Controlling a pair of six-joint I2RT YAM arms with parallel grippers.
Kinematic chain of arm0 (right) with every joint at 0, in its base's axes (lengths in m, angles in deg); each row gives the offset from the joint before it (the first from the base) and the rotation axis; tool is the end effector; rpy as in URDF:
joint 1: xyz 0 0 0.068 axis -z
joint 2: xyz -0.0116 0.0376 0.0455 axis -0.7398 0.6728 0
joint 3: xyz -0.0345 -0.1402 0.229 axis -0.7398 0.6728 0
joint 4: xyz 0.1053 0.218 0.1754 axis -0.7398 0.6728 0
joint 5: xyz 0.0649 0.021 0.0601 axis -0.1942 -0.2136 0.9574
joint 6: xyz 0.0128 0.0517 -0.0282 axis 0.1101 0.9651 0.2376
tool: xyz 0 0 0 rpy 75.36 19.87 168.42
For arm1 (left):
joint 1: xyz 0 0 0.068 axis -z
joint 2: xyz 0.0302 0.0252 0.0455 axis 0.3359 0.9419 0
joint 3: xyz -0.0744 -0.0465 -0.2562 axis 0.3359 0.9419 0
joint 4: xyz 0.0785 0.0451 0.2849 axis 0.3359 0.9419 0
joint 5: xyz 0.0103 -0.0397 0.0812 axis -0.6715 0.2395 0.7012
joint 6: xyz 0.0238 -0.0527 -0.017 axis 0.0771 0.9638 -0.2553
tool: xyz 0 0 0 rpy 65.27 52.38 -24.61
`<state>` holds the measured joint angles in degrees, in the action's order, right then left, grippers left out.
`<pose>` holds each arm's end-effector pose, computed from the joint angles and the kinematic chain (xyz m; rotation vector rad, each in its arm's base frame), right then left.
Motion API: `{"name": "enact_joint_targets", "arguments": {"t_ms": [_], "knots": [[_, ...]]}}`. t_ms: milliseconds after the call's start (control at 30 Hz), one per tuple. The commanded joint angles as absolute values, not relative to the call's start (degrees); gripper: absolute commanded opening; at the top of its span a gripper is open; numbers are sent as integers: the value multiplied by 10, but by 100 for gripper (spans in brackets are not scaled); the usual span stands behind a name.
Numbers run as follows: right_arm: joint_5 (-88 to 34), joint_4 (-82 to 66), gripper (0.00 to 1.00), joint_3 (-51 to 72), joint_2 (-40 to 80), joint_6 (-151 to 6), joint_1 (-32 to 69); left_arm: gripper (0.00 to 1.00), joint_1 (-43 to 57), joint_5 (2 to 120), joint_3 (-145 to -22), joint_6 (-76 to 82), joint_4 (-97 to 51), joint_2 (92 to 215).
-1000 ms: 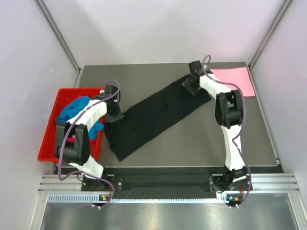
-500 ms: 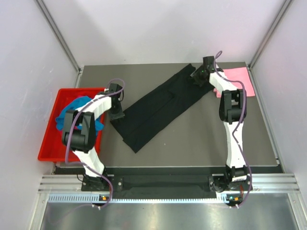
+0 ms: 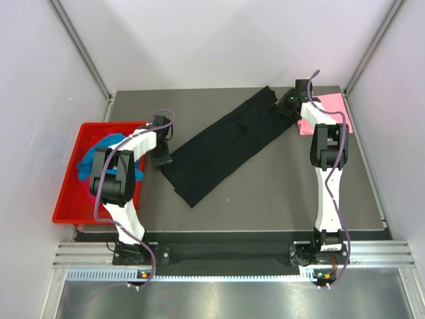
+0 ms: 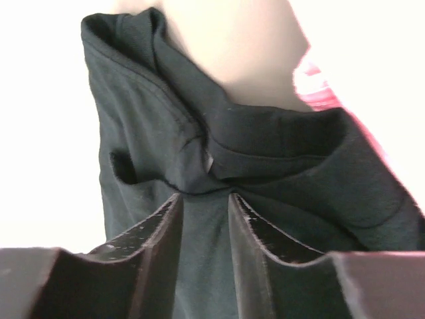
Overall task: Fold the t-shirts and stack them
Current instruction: Fold the tshirt
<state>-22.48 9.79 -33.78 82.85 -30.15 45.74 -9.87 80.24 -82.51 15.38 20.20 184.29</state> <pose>0.6026 0.0301 0.1286 0.8500 2.2314 0.6854 0.3837 -0.0571 0.1346 -0.3844 2.8295 0.1709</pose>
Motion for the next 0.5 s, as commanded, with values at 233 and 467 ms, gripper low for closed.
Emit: {"name": "enact_joint_targets", "arguments": {"t_ms": [233,467], "knots": [[-224,142,50,-300,742,-342,421,33,-83,606,-906,19,165,1832],[-241,137,76,-130,549,-362,408,37,-79,685,-1022,-10,210,1920]]}}
